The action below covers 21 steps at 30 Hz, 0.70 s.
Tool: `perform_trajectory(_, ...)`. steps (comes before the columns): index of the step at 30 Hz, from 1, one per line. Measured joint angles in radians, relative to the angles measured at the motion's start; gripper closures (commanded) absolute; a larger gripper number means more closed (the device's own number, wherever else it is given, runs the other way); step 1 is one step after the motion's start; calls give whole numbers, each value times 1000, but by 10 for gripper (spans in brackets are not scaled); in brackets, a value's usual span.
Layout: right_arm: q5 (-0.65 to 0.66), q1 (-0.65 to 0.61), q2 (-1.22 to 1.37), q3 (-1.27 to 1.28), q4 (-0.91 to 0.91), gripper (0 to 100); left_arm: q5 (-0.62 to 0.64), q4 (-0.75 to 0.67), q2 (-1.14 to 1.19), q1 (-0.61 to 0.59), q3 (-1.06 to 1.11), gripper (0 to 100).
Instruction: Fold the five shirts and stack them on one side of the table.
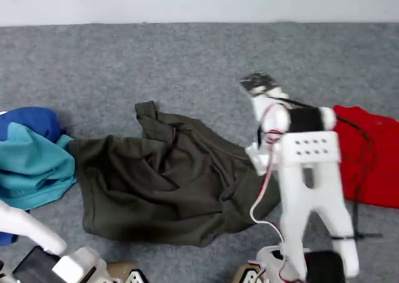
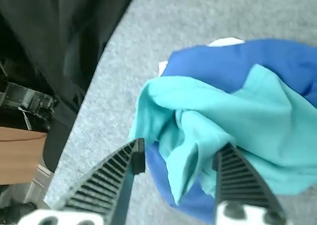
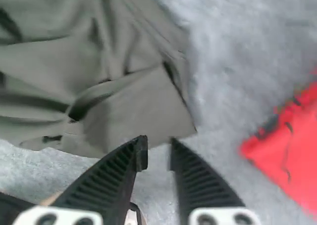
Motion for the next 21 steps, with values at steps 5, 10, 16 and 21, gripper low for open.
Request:
perform_trajectory(5,-3,-109,161,0,-9,838,0,38,0,0,0,772)
perform_trajectory(10,-5,-153,342,-52,-11,843,0,40,0,0,0,772)
perform_trajectory(16,-5,-158,509,-137,-17,843,0,40,0,0,0,772)
perform_trajectory(21,-5,-158,557,-141,-17,843,0,40,0,0,0,772)
